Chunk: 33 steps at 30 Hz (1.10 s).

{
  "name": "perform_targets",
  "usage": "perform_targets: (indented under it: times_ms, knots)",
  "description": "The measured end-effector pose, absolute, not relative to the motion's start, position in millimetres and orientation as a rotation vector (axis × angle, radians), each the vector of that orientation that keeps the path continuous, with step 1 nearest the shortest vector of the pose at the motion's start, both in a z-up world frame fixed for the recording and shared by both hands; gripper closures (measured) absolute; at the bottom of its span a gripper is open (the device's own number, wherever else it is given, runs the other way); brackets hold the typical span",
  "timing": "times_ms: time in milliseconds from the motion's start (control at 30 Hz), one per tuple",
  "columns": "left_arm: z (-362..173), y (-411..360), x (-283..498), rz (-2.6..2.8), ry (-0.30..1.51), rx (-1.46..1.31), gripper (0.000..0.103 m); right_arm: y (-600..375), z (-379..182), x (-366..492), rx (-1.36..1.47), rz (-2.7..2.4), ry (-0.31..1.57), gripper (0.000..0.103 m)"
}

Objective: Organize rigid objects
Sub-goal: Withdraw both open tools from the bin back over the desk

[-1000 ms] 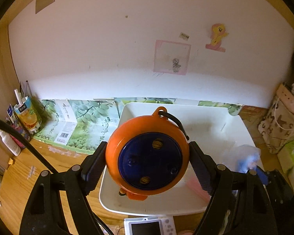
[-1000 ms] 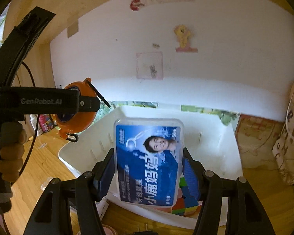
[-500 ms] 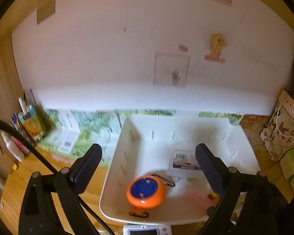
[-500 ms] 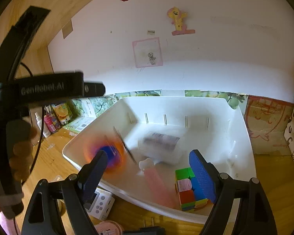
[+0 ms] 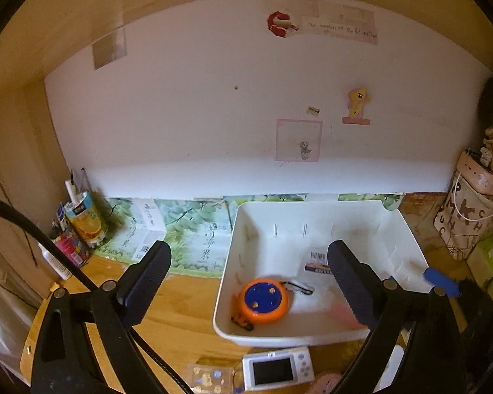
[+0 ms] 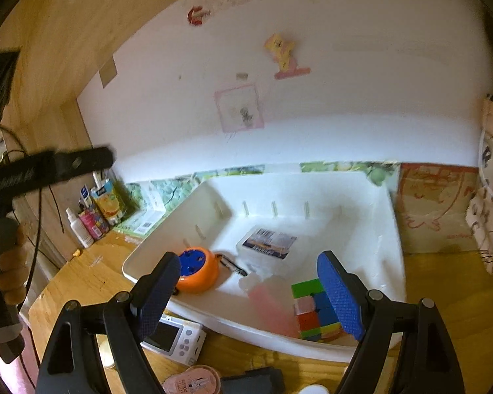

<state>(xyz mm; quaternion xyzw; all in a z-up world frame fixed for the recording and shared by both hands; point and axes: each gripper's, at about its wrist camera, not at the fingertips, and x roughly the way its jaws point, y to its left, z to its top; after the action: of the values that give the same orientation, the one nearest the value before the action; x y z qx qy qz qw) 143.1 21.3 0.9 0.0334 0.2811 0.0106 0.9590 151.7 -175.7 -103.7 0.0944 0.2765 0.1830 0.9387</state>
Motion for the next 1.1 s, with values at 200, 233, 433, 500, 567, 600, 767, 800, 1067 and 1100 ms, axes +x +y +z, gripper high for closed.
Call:
perform_targets:
  times_ms: [200, 233, 433, 500, 567, 600, 767, 800, 1067, 1100]
  knots:
    - [-8, 40, 122, 0.016, 0.62, 0.066, 0.006, -192, -91, 136, 0.173, 0.31, 0.56, 0.017]
    - [-10, 43, 120, 0.013, 0.635, 0.069, 0.006, -193, -90, 133, 0.173, 0.306, 0.566, 0.017]
    - [-27, 65, 102, -0.012, 0.732, 0.043, 0.006, -192, -89, 111, 0.209, 0.272, 0.62, 0.017]
    - [-35, 71, 98, -0.03, 0.771, 0.032, 0.006, -187, -91, 104, 0.214, 0.261, 0.642, 0.017]
    - [-43, 76, 95, -0.047, 0.809, 0.035, 0.006, -184, -94, 96, 0.225, 0.25, 0.664, 0.017]
    - [-47, 78, 94, -0.055, 0.83, 0.042, 0.006, -182, -96, 92, 0.232, 0.24, 0.678, 0.017]
    - [-71, 87, 92, -0.102, 0.942, 0.068, 0.006, -176, -113, 74, 0.265, 0.158, 0.748, 0.017]
    - [-74, 89, 92, -0.11, 0.958, 0.067, 0.006, -176, -116, 72, 0.271, 0.141, 0.759, 0.017]
    - [-116, 101, 98, -0.169, 1.147, 0.025, 0.006, -172, -151, 58, 0.329, -0.011, 0.88, 0.017]
    - [-121, 102, 99, -0.17, 1.165, 0.023, 0.006, -172, -154, 57, 0.335, -0.025, 0.89, 0.017]
